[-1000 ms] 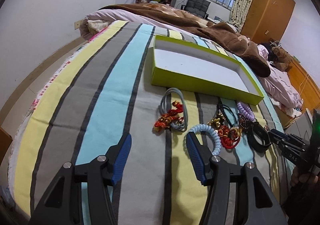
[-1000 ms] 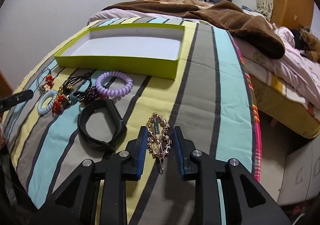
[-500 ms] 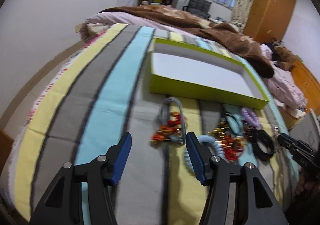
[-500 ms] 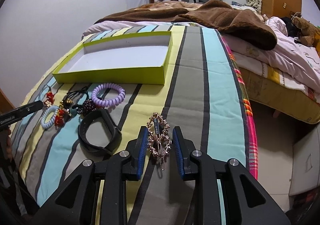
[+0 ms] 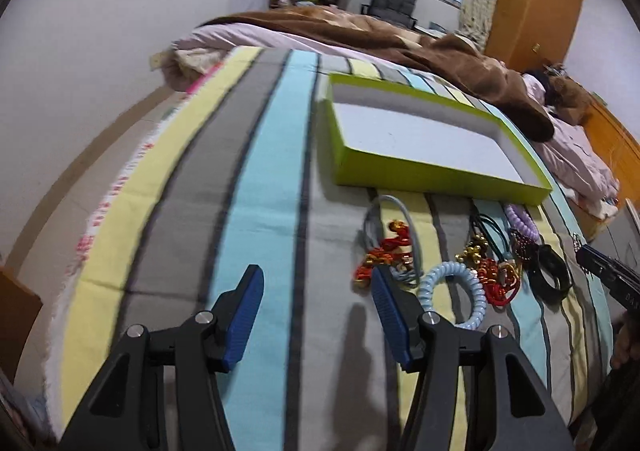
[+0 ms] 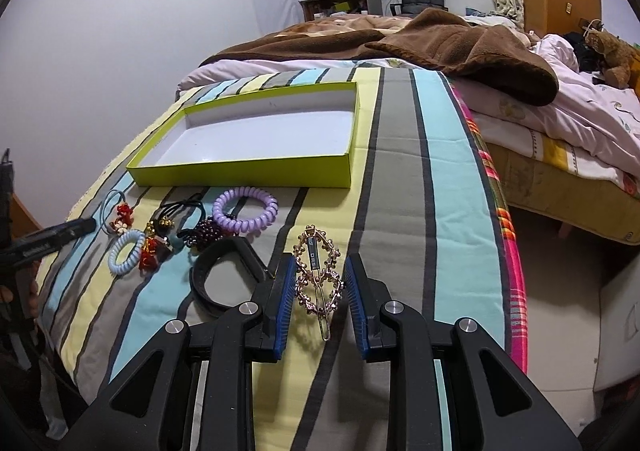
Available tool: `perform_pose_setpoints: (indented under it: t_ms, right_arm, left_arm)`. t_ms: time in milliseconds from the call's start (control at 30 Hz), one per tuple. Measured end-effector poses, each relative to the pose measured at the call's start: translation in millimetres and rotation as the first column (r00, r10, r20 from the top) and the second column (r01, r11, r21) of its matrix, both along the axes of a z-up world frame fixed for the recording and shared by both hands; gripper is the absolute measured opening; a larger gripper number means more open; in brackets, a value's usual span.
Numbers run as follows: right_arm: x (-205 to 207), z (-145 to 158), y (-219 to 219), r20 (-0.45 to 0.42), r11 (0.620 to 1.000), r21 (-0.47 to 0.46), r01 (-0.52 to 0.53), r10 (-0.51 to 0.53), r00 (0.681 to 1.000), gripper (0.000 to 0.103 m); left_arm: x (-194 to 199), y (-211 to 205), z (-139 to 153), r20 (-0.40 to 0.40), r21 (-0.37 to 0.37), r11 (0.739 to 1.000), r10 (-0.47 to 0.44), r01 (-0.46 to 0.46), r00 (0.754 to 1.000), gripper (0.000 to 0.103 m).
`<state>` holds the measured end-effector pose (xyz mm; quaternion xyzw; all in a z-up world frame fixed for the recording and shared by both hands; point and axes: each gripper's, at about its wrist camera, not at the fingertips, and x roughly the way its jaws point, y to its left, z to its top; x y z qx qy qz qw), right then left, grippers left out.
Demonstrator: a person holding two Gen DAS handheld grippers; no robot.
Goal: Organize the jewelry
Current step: 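Grasp the red tasseled charm with the left gripper while the right gripper holds the hair clip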
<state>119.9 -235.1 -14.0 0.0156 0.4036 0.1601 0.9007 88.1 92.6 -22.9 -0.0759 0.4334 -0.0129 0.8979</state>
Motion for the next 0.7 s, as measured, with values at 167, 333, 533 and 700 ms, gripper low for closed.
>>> perform_pose_setpoints:
  t_ms: [167,333,533,700]
  right_arm:
    - [0,-1,-1,-0.007,1.000,-0.001,0.007,-0.007,1.000,0.026]
    - [1,-1,-1,-0.008,1.000,0.001,0.010,-0.010,1.000,0.026]
    - [1,-2,0,-0.010,1.000,0.005,0.007,-0.006,1.000,0.026]
    - [1,-2,0,-0.009,1.000,0.009,0.007,-0.007,1.000,0.026]
  left_arm:
    - [14,-20,-2,0.010,0.034,0.997,-0.063,0.063,0.998,0.043]
    - [16,-31,-1,0.012,0.076,0.992,-0.106,0.105,0.994,0.031]
    - [15,-34,-2,0.000,0.095,0.987,-0.133,0.132,0.991,0.026]
    - [16,-40,-1,-0.012,0.120,0.981,-0.155,0.155,0.988,0.018]
